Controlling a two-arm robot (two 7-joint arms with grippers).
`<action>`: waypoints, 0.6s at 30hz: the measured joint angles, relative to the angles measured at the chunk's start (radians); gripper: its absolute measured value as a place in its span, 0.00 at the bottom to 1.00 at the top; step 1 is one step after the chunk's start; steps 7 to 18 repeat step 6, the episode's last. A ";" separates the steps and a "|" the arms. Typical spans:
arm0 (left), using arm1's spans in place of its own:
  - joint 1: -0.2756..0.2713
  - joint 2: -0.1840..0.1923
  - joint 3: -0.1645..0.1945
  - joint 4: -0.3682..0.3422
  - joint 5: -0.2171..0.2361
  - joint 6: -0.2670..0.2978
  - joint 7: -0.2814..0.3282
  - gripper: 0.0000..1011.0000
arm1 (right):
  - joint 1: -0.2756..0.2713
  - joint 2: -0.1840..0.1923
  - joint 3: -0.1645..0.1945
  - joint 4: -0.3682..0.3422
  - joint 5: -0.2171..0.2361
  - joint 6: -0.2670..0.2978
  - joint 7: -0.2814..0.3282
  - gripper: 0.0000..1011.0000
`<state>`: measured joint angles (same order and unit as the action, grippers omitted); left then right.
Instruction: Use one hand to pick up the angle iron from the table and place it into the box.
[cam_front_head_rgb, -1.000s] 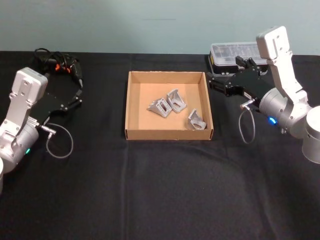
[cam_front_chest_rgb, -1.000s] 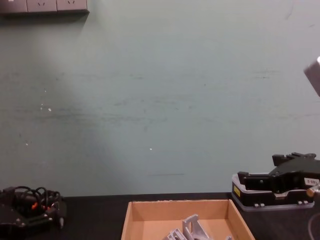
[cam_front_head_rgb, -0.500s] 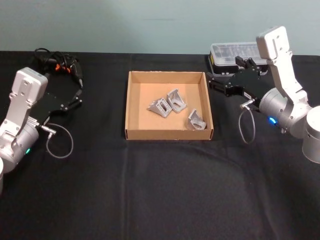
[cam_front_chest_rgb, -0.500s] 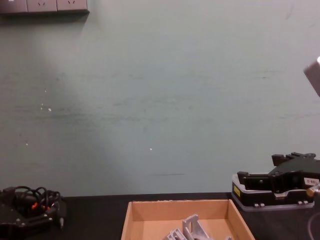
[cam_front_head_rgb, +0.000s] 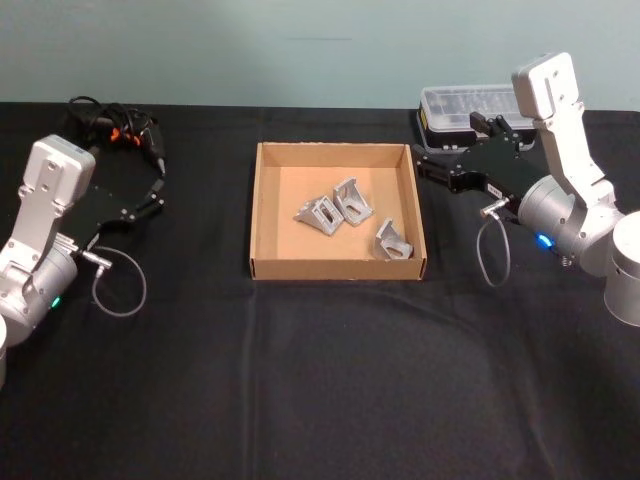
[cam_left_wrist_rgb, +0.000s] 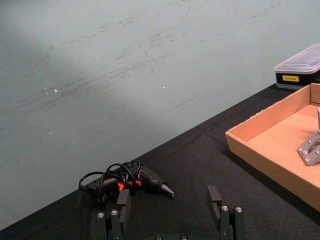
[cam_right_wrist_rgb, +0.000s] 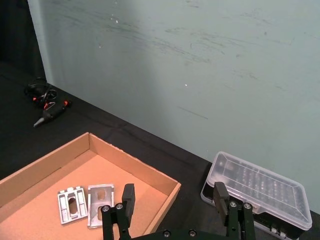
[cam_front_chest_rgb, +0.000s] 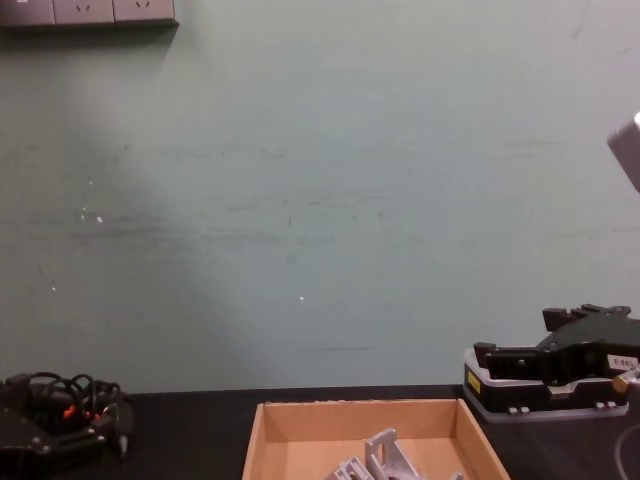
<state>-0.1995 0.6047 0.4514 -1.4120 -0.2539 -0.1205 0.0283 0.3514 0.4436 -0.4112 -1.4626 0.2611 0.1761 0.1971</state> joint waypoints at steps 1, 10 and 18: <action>0.000 0.000 0.000 0.000 0.000 0.000 0.000 0.99 | 0.000 0.000 0.000 0.000 0.000 0.000 0.000 0.99; 0.000 0.000 0.000 0.000 0.000 0.000 0.000 0.99 | 0.001 0.000 0.000 0.000 0.001 0.000 0.000 0.99; 0.000 0.000 0.000 0.000 0.000 0.000 0.000 0.99 | 0.001 0.000 0.000 0.000 0.001 0.000 0.000 0.99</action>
